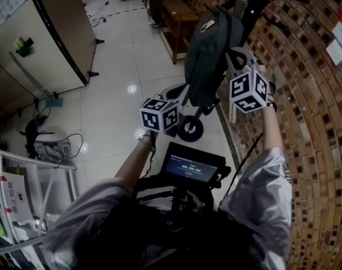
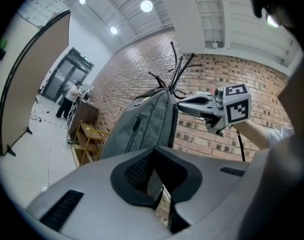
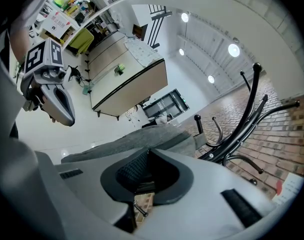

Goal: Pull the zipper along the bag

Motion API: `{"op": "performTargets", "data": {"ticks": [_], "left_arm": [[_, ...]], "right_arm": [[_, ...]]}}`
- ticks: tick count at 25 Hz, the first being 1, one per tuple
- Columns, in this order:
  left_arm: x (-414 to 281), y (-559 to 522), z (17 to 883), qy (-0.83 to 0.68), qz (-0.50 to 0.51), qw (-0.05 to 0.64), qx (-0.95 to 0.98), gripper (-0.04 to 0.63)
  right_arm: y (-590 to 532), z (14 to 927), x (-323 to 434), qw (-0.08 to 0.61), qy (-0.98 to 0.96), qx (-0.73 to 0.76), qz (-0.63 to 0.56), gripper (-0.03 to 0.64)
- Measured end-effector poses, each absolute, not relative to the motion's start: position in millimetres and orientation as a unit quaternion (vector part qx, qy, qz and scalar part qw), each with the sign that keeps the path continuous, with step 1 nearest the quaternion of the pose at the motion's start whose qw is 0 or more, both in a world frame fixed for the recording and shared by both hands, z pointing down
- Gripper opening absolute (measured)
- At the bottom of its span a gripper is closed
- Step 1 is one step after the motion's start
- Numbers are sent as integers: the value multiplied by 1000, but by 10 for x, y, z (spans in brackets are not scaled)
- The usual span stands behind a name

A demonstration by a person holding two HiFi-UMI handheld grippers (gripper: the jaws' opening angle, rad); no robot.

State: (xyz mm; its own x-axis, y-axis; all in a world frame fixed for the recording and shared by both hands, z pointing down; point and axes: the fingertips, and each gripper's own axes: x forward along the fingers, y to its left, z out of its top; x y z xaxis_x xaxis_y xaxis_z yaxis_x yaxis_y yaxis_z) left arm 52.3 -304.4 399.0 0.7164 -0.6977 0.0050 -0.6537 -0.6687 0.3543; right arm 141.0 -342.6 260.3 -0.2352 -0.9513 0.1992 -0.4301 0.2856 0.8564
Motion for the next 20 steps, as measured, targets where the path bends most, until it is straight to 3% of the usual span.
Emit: {"op": "performTargets", "data": {"ticks": [20], "left_arm": [[513,-3004,3988,-372,-61,168,911,3]], "right_arm": [[-3326,2872,1389,391,-706,487,-334,23]]}}
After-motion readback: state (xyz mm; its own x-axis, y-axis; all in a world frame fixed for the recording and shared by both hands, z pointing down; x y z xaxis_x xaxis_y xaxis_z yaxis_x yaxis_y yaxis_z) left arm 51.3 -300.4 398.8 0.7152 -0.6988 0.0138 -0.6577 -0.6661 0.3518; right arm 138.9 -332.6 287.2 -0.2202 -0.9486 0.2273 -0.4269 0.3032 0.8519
